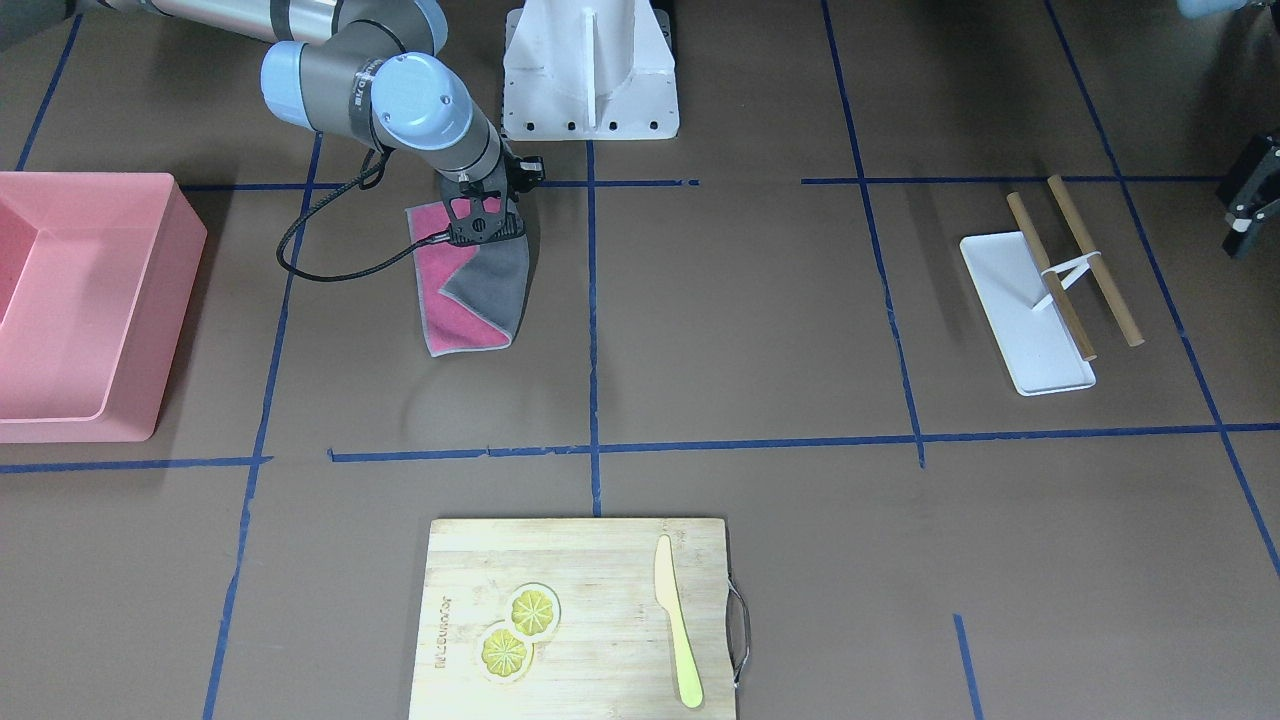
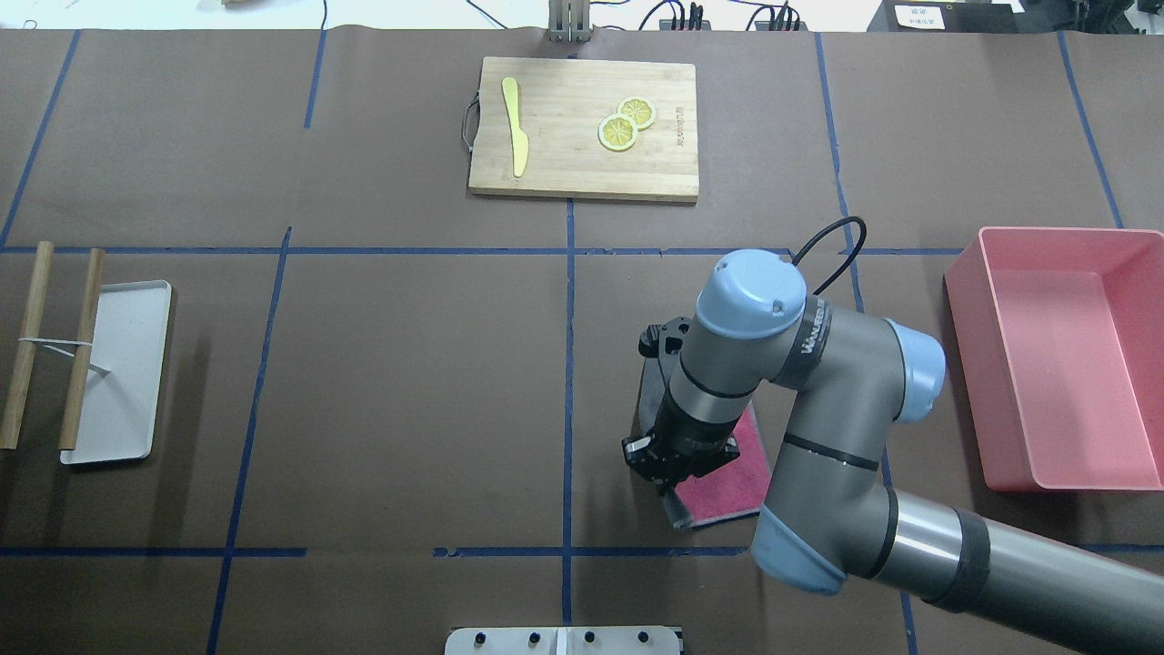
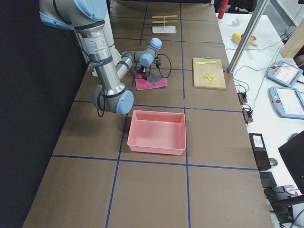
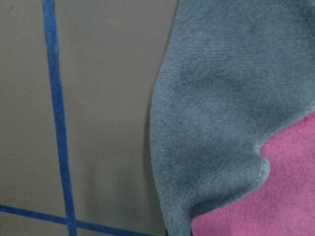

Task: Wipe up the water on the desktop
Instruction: 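Wipe the cloth back toward the robot, then away again, with right gripper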

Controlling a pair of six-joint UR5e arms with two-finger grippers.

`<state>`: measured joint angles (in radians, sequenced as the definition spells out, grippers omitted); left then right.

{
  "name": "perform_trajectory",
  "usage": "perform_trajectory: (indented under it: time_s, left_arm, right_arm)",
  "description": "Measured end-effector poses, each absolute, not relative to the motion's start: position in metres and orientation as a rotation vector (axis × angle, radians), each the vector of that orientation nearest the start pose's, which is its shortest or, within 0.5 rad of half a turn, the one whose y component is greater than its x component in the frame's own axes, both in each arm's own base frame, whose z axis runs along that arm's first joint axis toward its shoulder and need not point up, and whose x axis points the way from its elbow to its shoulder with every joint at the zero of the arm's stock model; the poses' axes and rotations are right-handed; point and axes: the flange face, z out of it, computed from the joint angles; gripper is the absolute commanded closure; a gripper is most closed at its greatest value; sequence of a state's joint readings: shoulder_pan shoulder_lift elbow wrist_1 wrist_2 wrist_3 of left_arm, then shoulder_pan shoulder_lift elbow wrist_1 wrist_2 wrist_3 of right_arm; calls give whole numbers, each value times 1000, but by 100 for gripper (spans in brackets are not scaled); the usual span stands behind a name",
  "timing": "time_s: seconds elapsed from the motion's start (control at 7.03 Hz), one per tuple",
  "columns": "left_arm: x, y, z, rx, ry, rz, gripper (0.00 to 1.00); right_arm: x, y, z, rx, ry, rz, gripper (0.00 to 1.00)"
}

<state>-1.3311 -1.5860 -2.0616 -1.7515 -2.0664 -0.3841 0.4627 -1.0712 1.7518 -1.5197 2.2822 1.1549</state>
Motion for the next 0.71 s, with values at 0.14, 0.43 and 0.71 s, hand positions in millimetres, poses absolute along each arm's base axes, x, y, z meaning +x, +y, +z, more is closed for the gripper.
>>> perform_trajectory:
  time_s: [0.14,0.43,0.71]
  left_arm:
    - [23,-487,406,493,649,31,0]
    - [9,-484,411,503,632,42,0]
    - [4,-484,411,509,629,44,0]
  right_arm:
    - [-520,-374,288,-292,-918,-182,100]
    - [-495,-444,331,-241,-897,-134,100]
    - [-466,-499,368,-205,-912,-84,100]
